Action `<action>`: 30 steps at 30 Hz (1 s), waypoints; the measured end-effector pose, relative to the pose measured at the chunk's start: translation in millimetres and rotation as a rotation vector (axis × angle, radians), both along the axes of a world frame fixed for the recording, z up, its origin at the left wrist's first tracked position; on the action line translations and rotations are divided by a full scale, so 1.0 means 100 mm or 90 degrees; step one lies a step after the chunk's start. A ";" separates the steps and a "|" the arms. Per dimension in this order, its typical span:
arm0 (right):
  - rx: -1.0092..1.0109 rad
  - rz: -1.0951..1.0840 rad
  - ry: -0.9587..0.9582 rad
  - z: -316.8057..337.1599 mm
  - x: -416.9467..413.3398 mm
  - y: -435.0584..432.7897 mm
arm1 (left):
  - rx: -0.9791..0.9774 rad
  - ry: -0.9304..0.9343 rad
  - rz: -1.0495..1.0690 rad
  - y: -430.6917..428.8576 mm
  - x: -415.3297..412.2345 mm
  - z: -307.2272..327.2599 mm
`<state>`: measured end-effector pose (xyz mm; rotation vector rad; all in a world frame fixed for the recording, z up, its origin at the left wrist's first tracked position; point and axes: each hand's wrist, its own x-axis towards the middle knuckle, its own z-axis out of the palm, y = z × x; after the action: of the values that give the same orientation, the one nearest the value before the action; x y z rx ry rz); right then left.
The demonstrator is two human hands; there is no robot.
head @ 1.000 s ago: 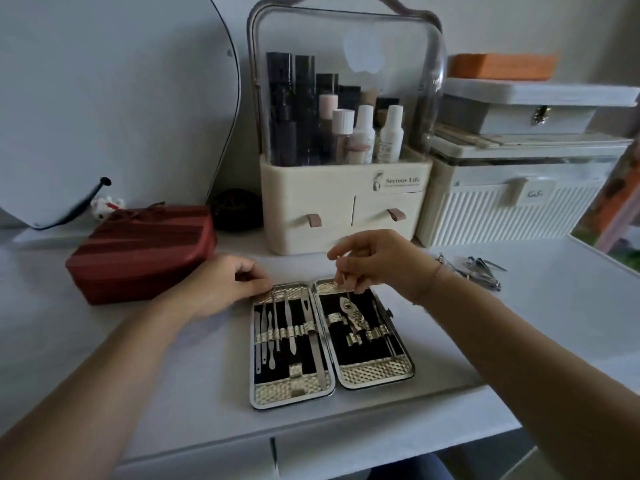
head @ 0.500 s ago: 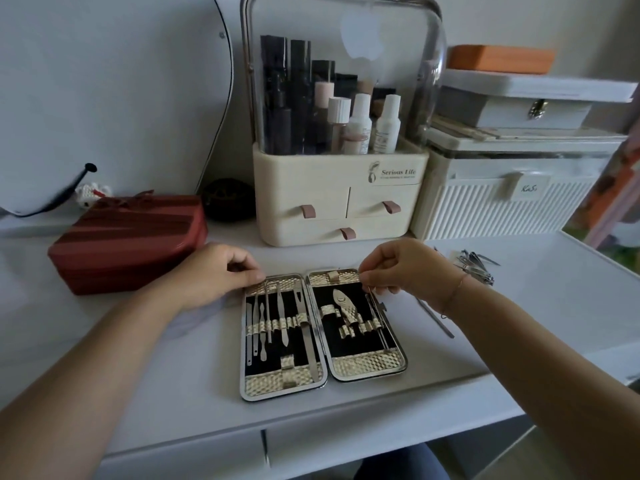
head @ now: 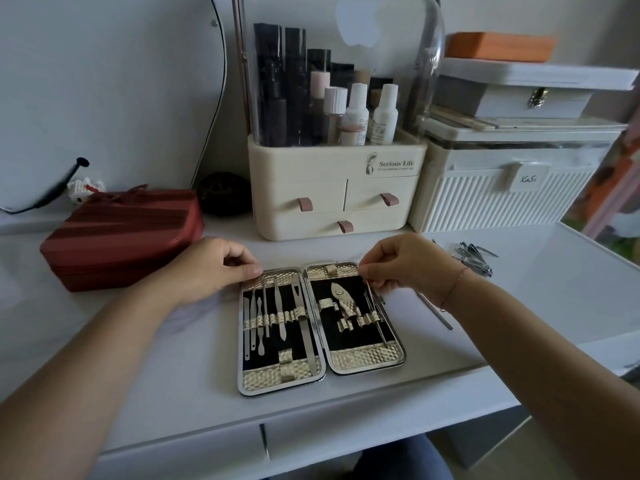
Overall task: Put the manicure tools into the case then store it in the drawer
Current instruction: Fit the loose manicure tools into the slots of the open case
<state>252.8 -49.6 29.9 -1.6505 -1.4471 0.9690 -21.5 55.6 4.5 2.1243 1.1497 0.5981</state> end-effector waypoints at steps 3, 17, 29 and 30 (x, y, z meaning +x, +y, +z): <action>0.010 0.026 -0.120 -0.02 -0.03 -0.05 | 0.000 -0.003 0.000 -0.01 0.00 0.01; 0.061 -0.155 -0.403 -0.09 0.51 -0.54 | 0.022 0.013 0.007 -0.01 0.00 0.01; 0.056 -0.184 -0.354 -0.22 0.36 -0.66 | 0.035 0.002 0.022 -0.02 0.01 -0.02; 0.044 -0.176 -0.364 -0.21 0.36 -0.65 | 0.035 0.005 0.022 -0.01 0.01 -0.02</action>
<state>288.9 -115.1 8.8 -2.1091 -1.5199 0.2949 -20.5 54.3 2.3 2.1587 1.1891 0.6460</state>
